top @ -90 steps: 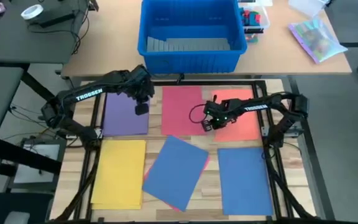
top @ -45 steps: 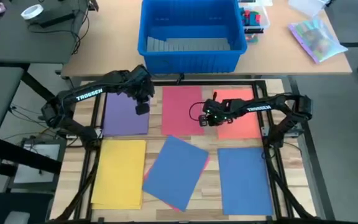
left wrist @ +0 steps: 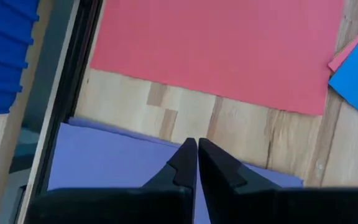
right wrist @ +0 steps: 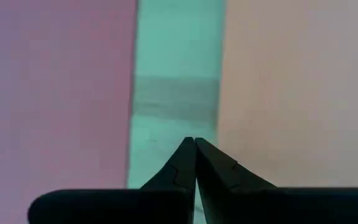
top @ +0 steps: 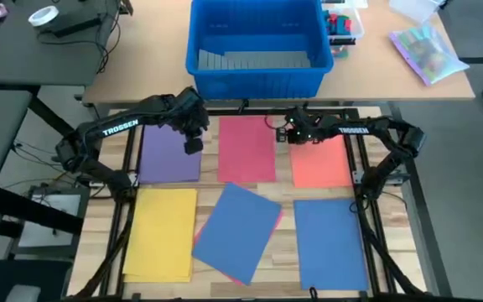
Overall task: Organize paper
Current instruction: Stack the orange colored paper on top of the other orange colored paper, then stack the blue colored paper on top of the other blue colored papers
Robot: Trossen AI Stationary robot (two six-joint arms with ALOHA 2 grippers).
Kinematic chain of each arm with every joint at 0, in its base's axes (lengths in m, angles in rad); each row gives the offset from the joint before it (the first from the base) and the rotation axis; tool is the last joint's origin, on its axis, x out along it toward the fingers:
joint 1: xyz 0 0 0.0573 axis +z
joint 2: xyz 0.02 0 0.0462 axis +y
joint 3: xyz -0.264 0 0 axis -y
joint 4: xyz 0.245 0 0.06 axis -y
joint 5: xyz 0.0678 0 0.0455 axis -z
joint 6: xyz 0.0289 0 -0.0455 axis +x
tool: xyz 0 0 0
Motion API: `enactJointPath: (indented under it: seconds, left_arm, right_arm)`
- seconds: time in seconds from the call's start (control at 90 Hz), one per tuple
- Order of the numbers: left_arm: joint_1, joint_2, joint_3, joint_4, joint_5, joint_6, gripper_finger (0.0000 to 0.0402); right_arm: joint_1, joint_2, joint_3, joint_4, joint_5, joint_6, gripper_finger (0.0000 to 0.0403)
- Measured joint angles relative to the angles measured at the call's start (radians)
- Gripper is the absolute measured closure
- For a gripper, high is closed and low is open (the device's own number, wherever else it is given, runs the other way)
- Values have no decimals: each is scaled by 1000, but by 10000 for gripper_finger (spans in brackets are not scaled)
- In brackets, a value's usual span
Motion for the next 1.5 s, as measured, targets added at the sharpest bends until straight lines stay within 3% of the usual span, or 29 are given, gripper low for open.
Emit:
enactJointPath:
  seconds: [0.2, 0.433, 0.678, 0.911, 1.089, 1.267, 1.5]
  left_arm:
    - [0, 0, 0, 2, 0, -2, 402]
    - [0, 0, 0, 2, 0, -5, 402]
    - [0, 0, 0, 1, 0, -6, 402]
    - [0, 0, 0, 3, 0, -5, 402]
    - [-3, 0, 0, 3, 0, -8, 402]
    - [-43, -9, 1, -18, -1, -76, 402]
    - [-201, -16, 1, -33, 43, -285, 402]
  right_arm:
    - [-15, 62, 1, 79, -55, 0, 403]
    - [-25, 117, 4, 27, -48, -37, 403]
    - [-33, 111, 3, -5, 23, -32, 403]
    - [-15, 105, 43, 12, -1, -97, 403]
    - [12, 18, 115, -41, -37, -187, 403]
    - [99, -171, 131, -140, -38, -242, 397]
    - [361, -377, 77, -358, -5, -57, 322]
